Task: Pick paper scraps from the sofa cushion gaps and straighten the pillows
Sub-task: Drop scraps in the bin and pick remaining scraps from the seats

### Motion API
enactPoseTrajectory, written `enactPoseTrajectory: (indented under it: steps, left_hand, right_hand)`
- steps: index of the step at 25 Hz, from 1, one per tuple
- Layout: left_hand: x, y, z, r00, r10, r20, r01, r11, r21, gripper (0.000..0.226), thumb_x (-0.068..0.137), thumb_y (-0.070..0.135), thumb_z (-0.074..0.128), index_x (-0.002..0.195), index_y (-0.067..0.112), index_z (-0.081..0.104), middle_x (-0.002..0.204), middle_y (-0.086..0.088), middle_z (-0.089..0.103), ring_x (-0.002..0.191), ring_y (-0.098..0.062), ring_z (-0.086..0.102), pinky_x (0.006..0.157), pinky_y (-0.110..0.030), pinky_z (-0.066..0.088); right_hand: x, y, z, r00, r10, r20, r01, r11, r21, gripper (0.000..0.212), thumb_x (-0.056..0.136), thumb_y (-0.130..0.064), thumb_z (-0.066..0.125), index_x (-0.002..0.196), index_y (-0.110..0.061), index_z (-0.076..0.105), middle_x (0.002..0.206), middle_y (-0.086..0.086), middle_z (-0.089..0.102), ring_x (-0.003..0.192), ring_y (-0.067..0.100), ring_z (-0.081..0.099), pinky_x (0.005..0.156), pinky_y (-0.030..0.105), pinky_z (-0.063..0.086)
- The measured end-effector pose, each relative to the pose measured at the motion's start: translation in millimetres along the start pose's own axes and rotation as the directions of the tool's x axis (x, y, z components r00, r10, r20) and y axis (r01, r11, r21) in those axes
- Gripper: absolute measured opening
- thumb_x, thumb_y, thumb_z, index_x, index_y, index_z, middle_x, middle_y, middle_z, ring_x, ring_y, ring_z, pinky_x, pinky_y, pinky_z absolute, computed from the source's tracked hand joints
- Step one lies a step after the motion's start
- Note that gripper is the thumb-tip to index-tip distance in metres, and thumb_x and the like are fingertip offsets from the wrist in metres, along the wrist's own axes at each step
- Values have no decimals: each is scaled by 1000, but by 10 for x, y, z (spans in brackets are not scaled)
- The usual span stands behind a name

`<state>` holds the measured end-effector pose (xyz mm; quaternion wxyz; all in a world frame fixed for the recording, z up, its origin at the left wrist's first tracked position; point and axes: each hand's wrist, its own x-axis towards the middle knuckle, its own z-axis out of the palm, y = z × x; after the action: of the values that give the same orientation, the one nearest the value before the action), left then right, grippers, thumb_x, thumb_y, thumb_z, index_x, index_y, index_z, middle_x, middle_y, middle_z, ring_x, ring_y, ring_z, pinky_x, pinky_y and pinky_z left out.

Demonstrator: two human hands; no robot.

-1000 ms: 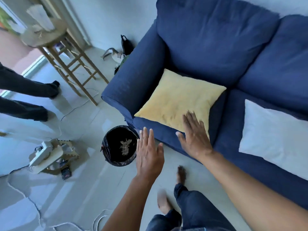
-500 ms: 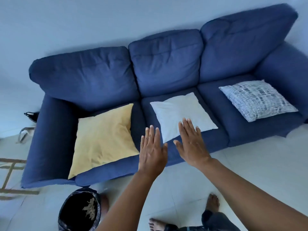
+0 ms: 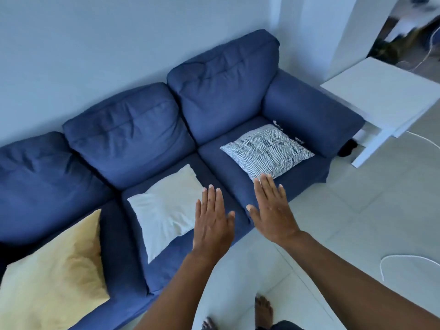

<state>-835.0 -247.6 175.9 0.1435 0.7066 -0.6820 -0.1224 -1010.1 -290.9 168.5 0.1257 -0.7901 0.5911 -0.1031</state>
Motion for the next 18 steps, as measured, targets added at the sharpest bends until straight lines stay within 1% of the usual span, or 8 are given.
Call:
enactPoseTrajectory:
  steps: [3, 6, 11, 15, 18]
  left_hand:
    - [415, 554, 140, 993, 112, 33, -112, 994, 0, 68, 104, 36, 42, 158, 6, 14, 166, -11, 3, 154, -25, -4, 124, -40, 1]
    - [846, 983, 285, 982, 175, 68, -175, 984, -9, 68, 104, 37, 40, 158, 6, 12, 167, -10, 2, 154, -24, -7, 125, -40, -3]
    - [1627, 1480, 591, 959, 268, 89, -266, 963, -31, 68, 104, 36, 39, 158, 6, 12, 167, -12, 3, 154, -26, -6, 124, -40, -3]
    - [2369, 1710, 918, 949, 299, 103, -291, 953, -78, 66, 104, 34, 41, 157, 5, 14, 166, -13, 4, 154, -26, -5, 125, -41, 0]
    - [2882, 1763, 1113, 957, 263, 122, -251, 962, -110, 67, 103, 33, 40, 157, 5, 13, 166, -13, 5, 154, -25, -4, 125, -42, 3]
  right_hand:
    - [124, 551, -298, 993, 88, -76, -88, 996, 7, 73, 98, -37, 54, 157, -6, 22, 166, 16, 14, 156, 31, 8, 123, 56, 20]
    - [244, 990, -505, 976, 171, -136, -170, 985, 22, 72, 98, -36, 56, 157, -6, 25, 166, 17, 16, 155, 31, 10, 122, 56, 21]
    - [641, 1584, -688, 950, 248, -190, -249, 968, 20, 72, 98, -35, 56, 156, -6, 26, 166, 17, 16, 155, 31, 11, 122, 56, 22]
    - [1048, 2019, -676, 940, 298, -164, -302, 953, 0, 71, 99, -39, 54, 157, -10, 25, 167, 13, 13, 156, 28, 7, 124, 52, 20]
    - [1428, 2343, -583, 952, 297, -75, -299, 954, -11, 70, 100, -39, 51, 158, -13, 22, 168, 9, 10, 156, 26, 4, 125, 50, 18]
